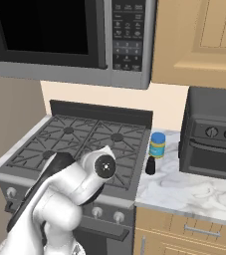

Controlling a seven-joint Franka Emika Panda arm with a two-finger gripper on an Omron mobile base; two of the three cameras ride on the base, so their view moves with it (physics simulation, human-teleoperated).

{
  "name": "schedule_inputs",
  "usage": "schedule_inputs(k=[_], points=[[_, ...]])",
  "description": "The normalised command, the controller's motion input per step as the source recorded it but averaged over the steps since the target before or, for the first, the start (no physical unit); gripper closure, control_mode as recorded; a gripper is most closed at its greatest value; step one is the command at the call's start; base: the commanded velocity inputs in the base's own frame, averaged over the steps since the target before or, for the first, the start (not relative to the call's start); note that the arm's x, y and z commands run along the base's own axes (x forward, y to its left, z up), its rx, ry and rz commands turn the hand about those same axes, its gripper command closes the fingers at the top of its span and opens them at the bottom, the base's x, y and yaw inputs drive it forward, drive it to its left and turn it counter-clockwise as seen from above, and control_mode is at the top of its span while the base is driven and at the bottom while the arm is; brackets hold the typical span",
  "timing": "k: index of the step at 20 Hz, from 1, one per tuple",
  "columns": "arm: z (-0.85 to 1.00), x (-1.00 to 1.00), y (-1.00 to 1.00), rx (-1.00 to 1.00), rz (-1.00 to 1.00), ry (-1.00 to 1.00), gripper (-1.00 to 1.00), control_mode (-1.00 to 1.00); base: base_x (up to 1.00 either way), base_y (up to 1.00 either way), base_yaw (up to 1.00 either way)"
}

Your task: Collect the paprika, mayonnaise, and shaker from the cabinet and place them next to the stove.

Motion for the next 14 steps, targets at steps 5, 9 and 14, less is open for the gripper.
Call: schedule_inputs(k=[5,9,14], points=[[0.00,0.00,0.00,0.00,0.00,0.00,-1.00,1.00,-1.00,-0.01,0.00],[0.00,0.00,0.00,0.00,0.00,0.00,-1.00,1.00,-0.95,-0.30,-0.15],[0.00,0.00,0.00,0.00,0.00,0.00,-1.00,1.00,-0.30,-0.76,-0.31]])
